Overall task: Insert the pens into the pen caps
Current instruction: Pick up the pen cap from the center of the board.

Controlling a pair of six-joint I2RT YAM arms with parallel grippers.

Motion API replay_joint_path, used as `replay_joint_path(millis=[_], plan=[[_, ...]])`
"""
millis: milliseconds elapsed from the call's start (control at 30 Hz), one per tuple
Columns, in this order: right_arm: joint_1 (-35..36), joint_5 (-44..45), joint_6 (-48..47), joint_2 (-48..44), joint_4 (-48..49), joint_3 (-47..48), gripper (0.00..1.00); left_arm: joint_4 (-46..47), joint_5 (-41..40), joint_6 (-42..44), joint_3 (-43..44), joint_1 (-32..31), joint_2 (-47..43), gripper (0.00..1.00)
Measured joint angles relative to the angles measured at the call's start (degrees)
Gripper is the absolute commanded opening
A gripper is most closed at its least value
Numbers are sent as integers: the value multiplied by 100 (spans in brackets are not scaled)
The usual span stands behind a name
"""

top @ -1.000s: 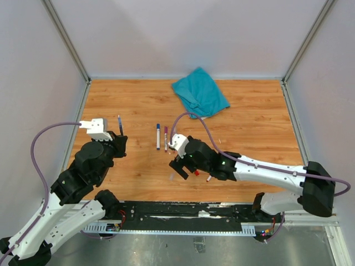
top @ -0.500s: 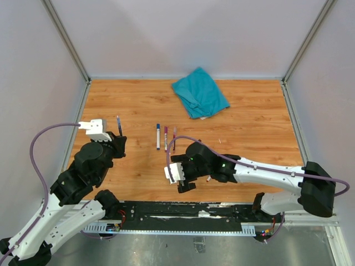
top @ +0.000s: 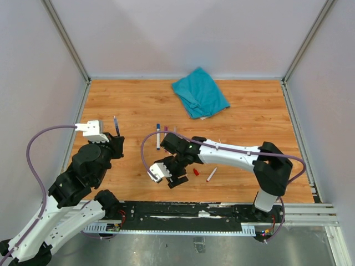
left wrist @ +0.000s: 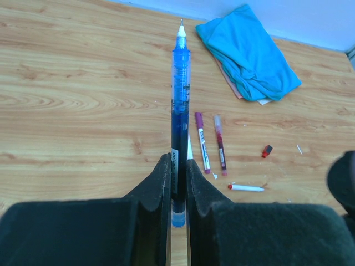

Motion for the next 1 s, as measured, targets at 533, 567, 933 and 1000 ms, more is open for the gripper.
replay_joint_path(millis=[533, 567, 933, 1000], plan=[[-282, -2, -680, 1344, -1113, 1172, 57, -2, -44, -2, -2, 0, -2, 1], [-282, 0, -699, 1388, -1132, 1215, 56, -2, -46, -2, -2, 0, -2, 1], [-284, 96, -778, 1788, -1233, 1493, 52, -2, -57, -20, -2, 2, -2, 1], [-284, 116, -778, 1897, -1231, 1550, 51, -2, -61, -22, -2, 0, -2, 1]])
